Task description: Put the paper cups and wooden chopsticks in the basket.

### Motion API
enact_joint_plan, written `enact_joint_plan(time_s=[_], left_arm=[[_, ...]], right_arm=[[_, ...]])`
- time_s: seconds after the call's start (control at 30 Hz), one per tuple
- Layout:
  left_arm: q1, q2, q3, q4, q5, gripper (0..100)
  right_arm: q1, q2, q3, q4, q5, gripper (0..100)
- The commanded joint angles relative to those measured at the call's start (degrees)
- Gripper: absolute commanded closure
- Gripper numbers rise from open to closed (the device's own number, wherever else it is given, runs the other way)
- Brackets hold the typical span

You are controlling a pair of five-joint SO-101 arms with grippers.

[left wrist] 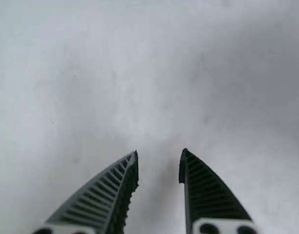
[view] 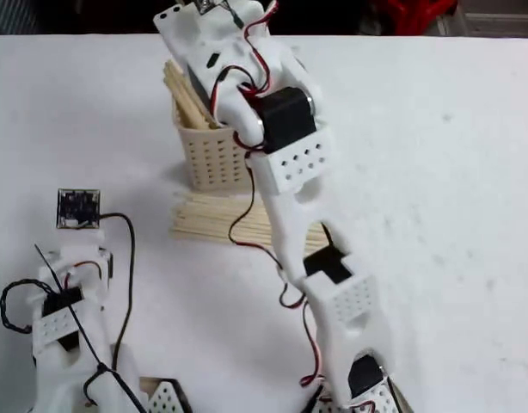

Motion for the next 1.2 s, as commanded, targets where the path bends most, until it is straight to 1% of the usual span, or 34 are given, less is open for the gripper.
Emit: enact_joint_plan(time_s=[0.0,0.1,0.17,0.37,0.57,0.7,0.93,1.1,1.17], left_arm=[[0.04,-1.36,-0.35,-0.62,-0.35,85],[0.04,-1.36,-0.35,-0.62,-0.35,85],[0.04,-1.36,-0.35,-0.62,-0.35,85],[0.04,-1.36,-0.35,-0.62,-0.35,85],[0.04,-1.36,-0.35,-0.62,-0.35,85],[0.04,-1.36,-0.35,-0.62,-0.35,85],[0.04,-1.36,-0.35,-0.62,-0.35,85],[0.04,-1.36,-0.35,-0.62,-0.35,85],[0.04,-1.36,-0.35,-0.62,-0.35,85]], right_arm=[[-1.10,1.98,-7.47,3.12,-2.64,98.1],[-1.36,4.53,-14.24,7.69,-8.09,98.2],[-1.80,5.85,-15.38,8.75,-8.88,98.2],[-2.15,7.96,-15.21,9.54,-8.97,98.2],[-1.80,8.31,-15.21,7.34,-8.79,98.2],[-0.31,8.66,-14.77,4.88,-8.79,98.1],[0.22,8.75,-14.68,4.00,-8.79,98.1],[0.22,11.65,-14.95,2.07,-8.70,98.0],[0.22,12.79,-14.95,2.07,-8.70,96.5]])
